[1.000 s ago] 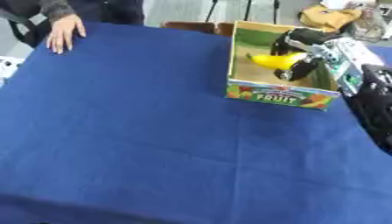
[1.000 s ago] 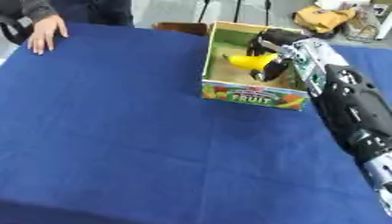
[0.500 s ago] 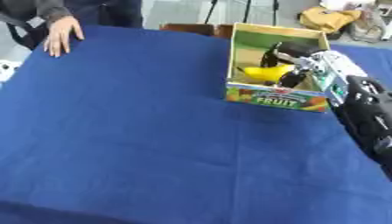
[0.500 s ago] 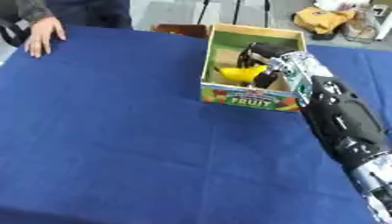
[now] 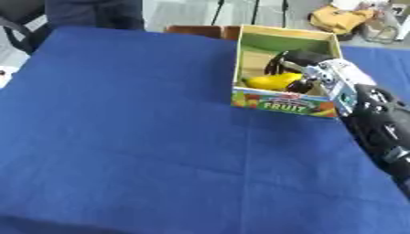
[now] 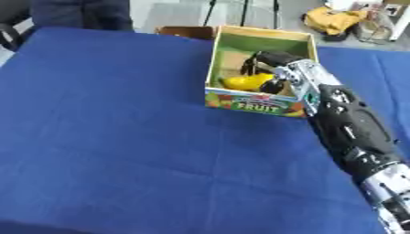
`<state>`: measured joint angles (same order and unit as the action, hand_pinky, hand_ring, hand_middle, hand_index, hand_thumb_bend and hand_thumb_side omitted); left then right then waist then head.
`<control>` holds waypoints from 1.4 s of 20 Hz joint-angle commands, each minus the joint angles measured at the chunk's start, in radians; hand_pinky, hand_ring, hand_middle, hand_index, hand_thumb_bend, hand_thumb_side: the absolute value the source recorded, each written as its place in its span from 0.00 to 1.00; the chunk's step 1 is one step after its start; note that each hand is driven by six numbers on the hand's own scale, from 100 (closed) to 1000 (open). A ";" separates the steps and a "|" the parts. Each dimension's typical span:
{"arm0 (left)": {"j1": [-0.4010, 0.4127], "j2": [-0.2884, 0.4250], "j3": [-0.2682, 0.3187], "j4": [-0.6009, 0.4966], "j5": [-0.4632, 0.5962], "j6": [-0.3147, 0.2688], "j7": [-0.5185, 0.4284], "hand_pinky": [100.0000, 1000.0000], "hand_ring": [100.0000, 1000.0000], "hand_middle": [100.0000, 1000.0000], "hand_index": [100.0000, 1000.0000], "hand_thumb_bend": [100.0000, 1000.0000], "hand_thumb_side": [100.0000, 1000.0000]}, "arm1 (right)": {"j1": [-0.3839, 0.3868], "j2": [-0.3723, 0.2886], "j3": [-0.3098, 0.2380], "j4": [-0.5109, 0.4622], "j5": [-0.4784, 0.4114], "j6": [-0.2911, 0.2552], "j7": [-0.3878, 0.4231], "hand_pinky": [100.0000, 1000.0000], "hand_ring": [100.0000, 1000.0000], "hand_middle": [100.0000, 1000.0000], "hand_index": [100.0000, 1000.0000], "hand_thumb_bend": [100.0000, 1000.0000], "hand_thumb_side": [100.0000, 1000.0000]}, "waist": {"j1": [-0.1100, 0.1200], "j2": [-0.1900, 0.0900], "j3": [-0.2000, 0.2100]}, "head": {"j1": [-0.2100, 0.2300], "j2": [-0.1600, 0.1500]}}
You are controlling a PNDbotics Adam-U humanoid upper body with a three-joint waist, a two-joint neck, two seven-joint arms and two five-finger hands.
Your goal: Pick up objects on the table and place them in the box.
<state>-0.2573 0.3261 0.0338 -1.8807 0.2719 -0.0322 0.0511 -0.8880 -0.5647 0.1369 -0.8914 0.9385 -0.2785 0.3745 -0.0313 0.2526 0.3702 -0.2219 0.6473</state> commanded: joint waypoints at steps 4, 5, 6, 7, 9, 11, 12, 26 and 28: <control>-0.007 0.015 0.002 -0.016 0.002 -0.002 -0.002 0.56 0.66 0.61 0.70 0.50 0.74 | -0.011 -0.017 0.003 -0.037 -0.012 -0.008 0.008 0.70 0.71 0.72 0.84 0.54 0.06 | 0.008 -0.027 -0.007 | -0.004 -0.016; -0.006 0.016 0.003 -0.016 0.002 -0.003 -0.002 0.56 0.66 0.61 0.70 0.50 0.74 | -0.010 -0.019 0.004 -0.050 -0.019 -0.011 0.007 0.70 0.71 0.73 0.84 0.57 0.06 | 0.008 -0.030 -0.012 | -0.003 -0.014; -0.004 0.017 0.003 -0.016 0.002 -0.003 -0.002 0.56 0.66 0.61 0.70 0.50 0.74 | -0.008 -0.021 0.005 -0.064 -0.027 -0.013 0.006 0.70 0.72 0.74 0.84 0.59 0.07 | 0.009 -0.032 -0.016 | -0.002 -0.014; -0.002 0.018 0.004 -0.015 0.001 -0.003 -0.001 0.56 0.66 0.61 0.70 0.50 0.74 | -0.007 -0.024 0.007 -0.082 -0.037 -0.015 0.006 0.70 0.72 0.74 0.85 0.61 0.07 | 0.009 -0.035 -0.023 | 0.001 -0.012; 0.003 0.020 0.005 -0.013 0.000 -0.003 0.000 0.56 0.66 0.61 0.70 0.50 0.74 | -0.003 -0.031 0.011 -0.119 -0.062 -0.017 0.007 0.70 0.72 0.76 0.85 0.65 0.09 | 0.008 -0.043 -0.039 | 0.007 -0.008; 0.007 0.022 0.007 -0.011 -0.002 -0.004 0.001 0.56 0.66 0.61 0.70 0.50 0.74 | 0.005 -0.036 0.010 -0.160 -0.123 -0.016 0.001 0.68 0.71 0.76 0.85 0.67 0.11 | 0.006 -0.051 -0.057 | 0.015 -0.003; 0.009 0.023 0.008 -0.010 -0.003 -0.004 0.002 0.56 0.66 0.61 0.70 0.50 0.74 | 0.010 -0.041 0.011 -0.179 -0.165 -0.013 0.000 0.68 0.71 0.76 0.85 0.67 0.11 | 0.005 -0.054 -0.065 | 0.019 -0.001; 0.043 0.035 0.024 0.006 -0.015 -0.013 0.021 0.56 0.66 0.61 0.70 0.50 0.74 | 0.131 -0.211 -0.013 -0.502 -0.471 0.062 -0.023 0.66 0.68 0.73 0.84 0.63 0.16 | -0.011 -0.076 -0.192 | 0.098 0.022; 0.045 0.033 0.025 0.008 -0.015 -0.014 0.023 0.56 0.66 0.61 0.70 0.50 0.74 | 0.165 -0.234 -0.021 -0.545 -0.491 0.074 -0.037 0.65 0.67 0.72 0.83 0.60 0.16 | -0.009 -0.074 -0.211 | 0.106 0.022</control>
<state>-0.2059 0.3361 0.0474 -1.8621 0.2597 -0.0448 0.0696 -0.7118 -0.7468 0.1349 -1.3927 0.4703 -0.2117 0.3483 -0.0435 0.1927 0.1556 -0.1230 0.6667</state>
